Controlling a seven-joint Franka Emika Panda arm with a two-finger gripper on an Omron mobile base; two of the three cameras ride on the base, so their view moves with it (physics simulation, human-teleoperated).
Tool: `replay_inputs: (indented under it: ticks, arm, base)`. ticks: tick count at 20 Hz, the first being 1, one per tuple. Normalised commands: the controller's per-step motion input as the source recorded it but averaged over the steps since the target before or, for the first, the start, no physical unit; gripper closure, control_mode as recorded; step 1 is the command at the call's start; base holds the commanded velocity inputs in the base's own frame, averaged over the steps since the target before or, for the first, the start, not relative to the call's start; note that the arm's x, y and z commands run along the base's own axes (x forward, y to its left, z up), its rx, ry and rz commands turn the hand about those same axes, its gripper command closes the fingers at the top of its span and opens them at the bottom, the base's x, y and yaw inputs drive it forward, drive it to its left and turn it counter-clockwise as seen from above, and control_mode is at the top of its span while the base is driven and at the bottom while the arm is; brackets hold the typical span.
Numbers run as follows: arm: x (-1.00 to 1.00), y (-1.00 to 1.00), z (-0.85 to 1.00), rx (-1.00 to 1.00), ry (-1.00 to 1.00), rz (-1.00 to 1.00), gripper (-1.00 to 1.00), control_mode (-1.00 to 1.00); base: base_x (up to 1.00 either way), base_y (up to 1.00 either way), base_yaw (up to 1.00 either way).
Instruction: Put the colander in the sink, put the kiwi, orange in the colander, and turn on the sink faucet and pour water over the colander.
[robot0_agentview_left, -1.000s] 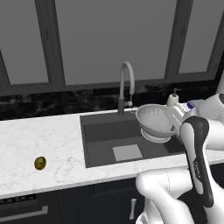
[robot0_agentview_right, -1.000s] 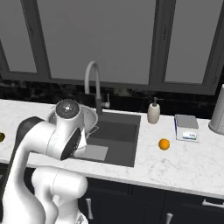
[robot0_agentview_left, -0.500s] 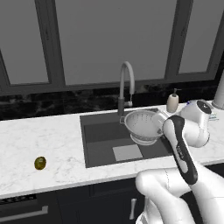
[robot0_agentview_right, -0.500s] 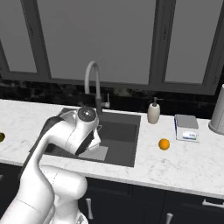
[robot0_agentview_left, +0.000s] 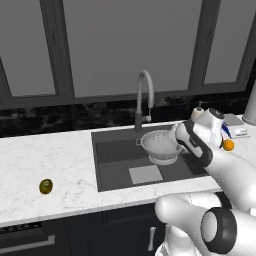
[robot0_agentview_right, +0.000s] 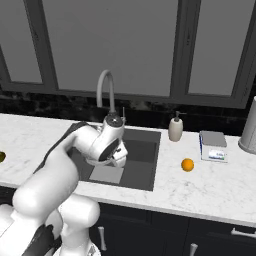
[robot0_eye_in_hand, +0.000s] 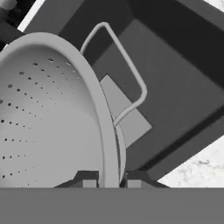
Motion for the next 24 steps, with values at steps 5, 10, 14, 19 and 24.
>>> replay_inputs:
  ticks: [5, 10, 14, 19, 24]
  arm:
    - [0.31, -0.15, -0.37, 0.00, -0.03, 0.11, 1.00, -1.00]
    - [0.22, 0.00, -0.52, 0.00, -0.14, 0.11, 1.00, -1.00]
    - [0.10, 0.00, -0.57, 0.00, -0.10, 0.12, 1.00, -1.00]
    - [0.00, 0.00, -0.55, 0.00, -0.07, 0.08, 1.00, -1.00]
    - [0.02, 0.05, -0.42, -0.04, -0.02, 0.01, 1.00, -1.00]
  base:
    - [0.00, 0.00, 0.00]
    - [0.00, 0.00, 0.00]
    - [0.00, 0.00, 0.00]
    - [0.00, 0.00, 0.00]
    - [0.00, 0.00, 0.00]
